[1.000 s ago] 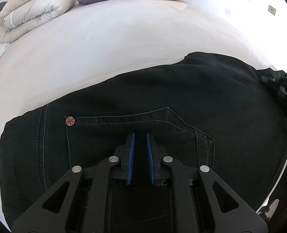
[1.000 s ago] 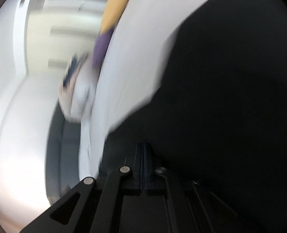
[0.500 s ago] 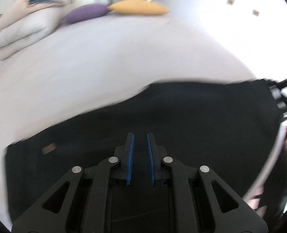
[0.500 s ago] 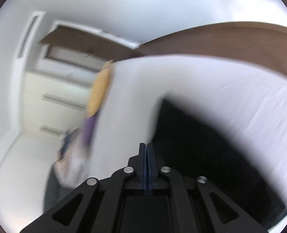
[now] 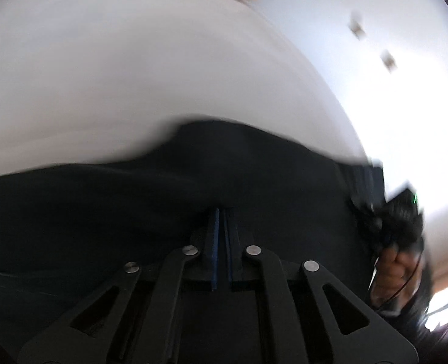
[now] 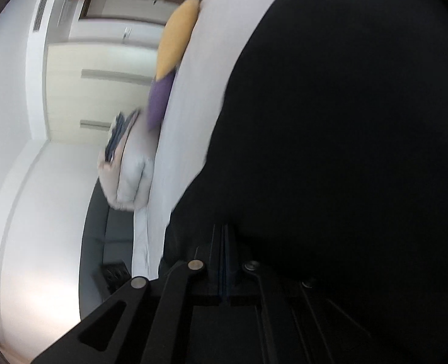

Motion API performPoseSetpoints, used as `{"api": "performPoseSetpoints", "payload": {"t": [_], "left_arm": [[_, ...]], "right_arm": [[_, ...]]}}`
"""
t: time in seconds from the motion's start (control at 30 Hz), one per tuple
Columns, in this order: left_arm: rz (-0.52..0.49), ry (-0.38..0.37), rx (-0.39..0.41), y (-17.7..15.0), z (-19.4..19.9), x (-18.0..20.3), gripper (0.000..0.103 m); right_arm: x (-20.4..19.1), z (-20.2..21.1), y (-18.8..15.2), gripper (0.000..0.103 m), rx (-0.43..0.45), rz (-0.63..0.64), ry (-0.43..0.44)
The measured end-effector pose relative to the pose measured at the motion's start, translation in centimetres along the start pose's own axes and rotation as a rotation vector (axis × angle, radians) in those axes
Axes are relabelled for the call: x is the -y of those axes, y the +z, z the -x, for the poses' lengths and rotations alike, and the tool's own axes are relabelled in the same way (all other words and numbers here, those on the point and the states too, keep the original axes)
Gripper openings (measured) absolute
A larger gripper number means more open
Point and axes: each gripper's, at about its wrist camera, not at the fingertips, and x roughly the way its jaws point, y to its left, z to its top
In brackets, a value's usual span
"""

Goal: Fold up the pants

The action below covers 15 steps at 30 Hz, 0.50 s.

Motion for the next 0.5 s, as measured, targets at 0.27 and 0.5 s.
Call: {"api": "performPoseSetpoints", "payload": {"t": [0.27, 0.5], "left_arm": [[0.046, 0.029, 0.103, -1.3, 6.7, -7.4, 0.003], [0.174, 0.237, 0.283, -3.6, 16.4, -12.5, 0.003]], "right_arm": [[1.9, 7.4, 3.4, 0.000, 0.193, -0.043, -0.064], [0.8, 13.2, 3.8, 0.004, 0.310, -0.065, -0.115]]}}
